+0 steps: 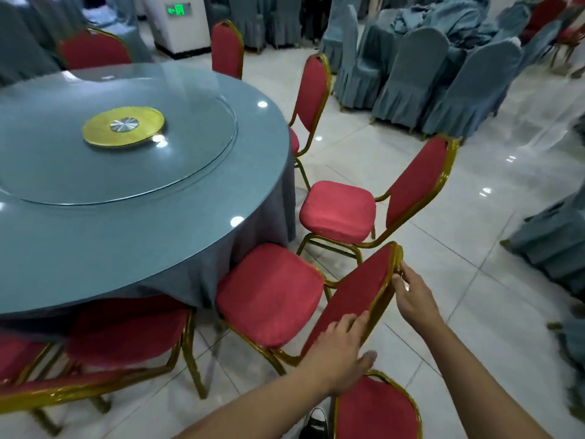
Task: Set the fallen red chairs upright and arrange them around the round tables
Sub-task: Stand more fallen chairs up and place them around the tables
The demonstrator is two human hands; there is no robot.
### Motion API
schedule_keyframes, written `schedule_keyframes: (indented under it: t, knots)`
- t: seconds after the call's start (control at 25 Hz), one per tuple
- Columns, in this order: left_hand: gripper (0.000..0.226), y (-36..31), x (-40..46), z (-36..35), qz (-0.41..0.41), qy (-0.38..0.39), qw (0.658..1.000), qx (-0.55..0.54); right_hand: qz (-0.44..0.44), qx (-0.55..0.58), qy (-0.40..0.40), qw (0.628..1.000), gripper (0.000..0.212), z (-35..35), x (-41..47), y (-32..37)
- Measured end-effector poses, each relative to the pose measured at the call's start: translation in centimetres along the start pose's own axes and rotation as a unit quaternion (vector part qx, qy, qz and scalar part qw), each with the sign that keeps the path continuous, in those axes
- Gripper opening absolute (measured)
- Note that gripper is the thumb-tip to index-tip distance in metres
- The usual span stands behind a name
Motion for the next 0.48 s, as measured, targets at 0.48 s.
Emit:
schedule_keyframes:
  t: [0.48]
  knots:
    - [0.069,4.7,6.4,-1.3,0.138,-0.055,0.988,-0.029,0.043,0.124,0.194,0.972,0.07,-3.9,9.0,2.1]
Point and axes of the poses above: each hand's wrist, its own x-axis towards the middle knuckle, its own z-axis out of the back of the hand, y = z × x, the point moved 5 cm from there along x, towards the middle knuckle, and after that the axes turned 7 degrees about -z, right-handed, at the moved point
